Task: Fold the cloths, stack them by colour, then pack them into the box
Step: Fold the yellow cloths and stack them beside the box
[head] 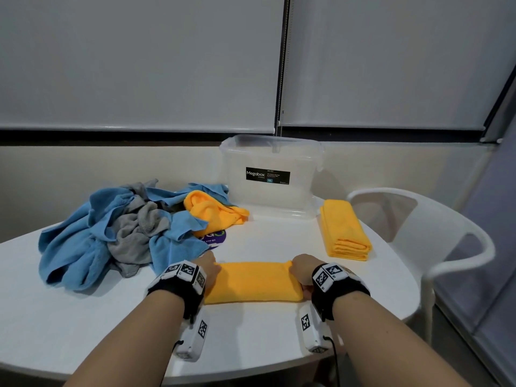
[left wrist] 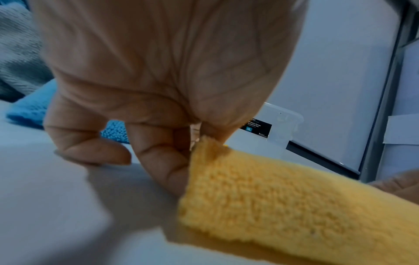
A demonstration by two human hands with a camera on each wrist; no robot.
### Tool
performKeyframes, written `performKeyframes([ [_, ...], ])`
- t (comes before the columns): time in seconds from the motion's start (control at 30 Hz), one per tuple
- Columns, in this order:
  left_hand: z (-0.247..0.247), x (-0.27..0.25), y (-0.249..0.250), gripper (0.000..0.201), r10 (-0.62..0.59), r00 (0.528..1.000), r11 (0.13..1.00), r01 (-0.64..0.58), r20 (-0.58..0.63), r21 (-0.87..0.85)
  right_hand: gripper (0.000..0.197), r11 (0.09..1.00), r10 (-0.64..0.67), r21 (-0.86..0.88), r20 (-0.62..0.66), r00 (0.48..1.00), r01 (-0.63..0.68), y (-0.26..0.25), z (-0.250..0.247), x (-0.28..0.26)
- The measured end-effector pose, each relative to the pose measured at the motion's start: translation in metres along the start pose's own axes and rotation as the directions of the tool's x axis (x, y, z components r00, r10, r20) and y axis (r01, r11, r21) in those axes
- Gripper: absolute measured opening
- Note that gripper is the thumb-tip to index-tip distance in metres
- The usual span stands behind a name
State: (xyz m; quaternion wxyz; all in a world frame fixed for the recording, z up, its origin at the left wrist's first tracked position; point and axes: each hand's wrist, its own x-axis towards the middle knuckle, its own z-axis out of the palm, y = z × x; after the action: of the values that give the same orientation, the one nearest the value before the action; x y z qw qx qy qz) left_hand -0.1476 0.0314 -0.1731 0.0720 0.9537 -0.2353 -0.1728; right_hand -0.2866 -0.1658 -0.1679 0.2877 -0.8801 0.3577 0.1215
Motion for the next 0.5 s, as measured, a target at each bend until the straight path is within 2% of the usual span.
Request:
performKeyframes([
  [0.07,0.001,0.002,-0.005,0.034,0.022,1.0,0.996,-0.021,0.01,-0.089,0.006,0.998,-0.014,-0.064,-0.021,1.0,0.013,0.0,0.002,0.001],
  [0.17,0.004,0.007,-0.009,0.03,0.067,0.997,0.997,-0.066,0.027,-0.042,0.03,0.998,-0.008,-0.068,-0.046,0.999,0.005,-0.001,0.001,0.005],
  [0.2,0.004,0.006,-0.007,0.03,0.073,0.997,0.997,-0.072,0.035,-0.027,0.032,0.998,-0.005,-0.056,-0.052,0.999,0.002,-0.001,0.002,0.003],
  [0.27,0.002,0.002,-0.005,0.032,0.07,0.997,0.996,-0.068,0.021,-0.062,0.025,0.995,-0.024,-0.095,-0.038,0.999,0.02,0.003,0.002,0.007],
  [0.3,0.001,0.002,-0.005,0.032,0.067,0.998,0.995,-0.066,0.017,-0.073,0.014,0.991,0.002,-0.132,0.011,1.0,-0.001,0.012,0.006,0.022],
  [0.33,0.0,0.001,-0.006,0.032,0.066,0.997,0.994,-0.063,0.027,-0.083,0.011,0.986,0.036,-0.163,0.05,0.998,-0.027,0.031,0.015,0.057],
  [0.4,0.0,0.001,-0.008,0.03,0.07,0.996,0.995,-0.066,0.053,-0.081,0.03,0.959,0.009,-0.282,-0.002,1.0,-0.009,0.057,0.028,0.105],
  [0.43,0.0,0.001,-0.01,0.031,0.078,0.995,0.995,-0.074,0.061,-0.067,0.034,0.965,-0.024,-0.262,0.002,1.0,0.024,0.054,0.028,0.098],
  [0.5,-0.002,-0.001,-0.009,0.032,0.078,0.995,0.996,-0.075,0.065,-0.049,0.034,0.95,-0.096,-0.299,-0.001,0.995,0.092,0.019,0.009,0.04],
])
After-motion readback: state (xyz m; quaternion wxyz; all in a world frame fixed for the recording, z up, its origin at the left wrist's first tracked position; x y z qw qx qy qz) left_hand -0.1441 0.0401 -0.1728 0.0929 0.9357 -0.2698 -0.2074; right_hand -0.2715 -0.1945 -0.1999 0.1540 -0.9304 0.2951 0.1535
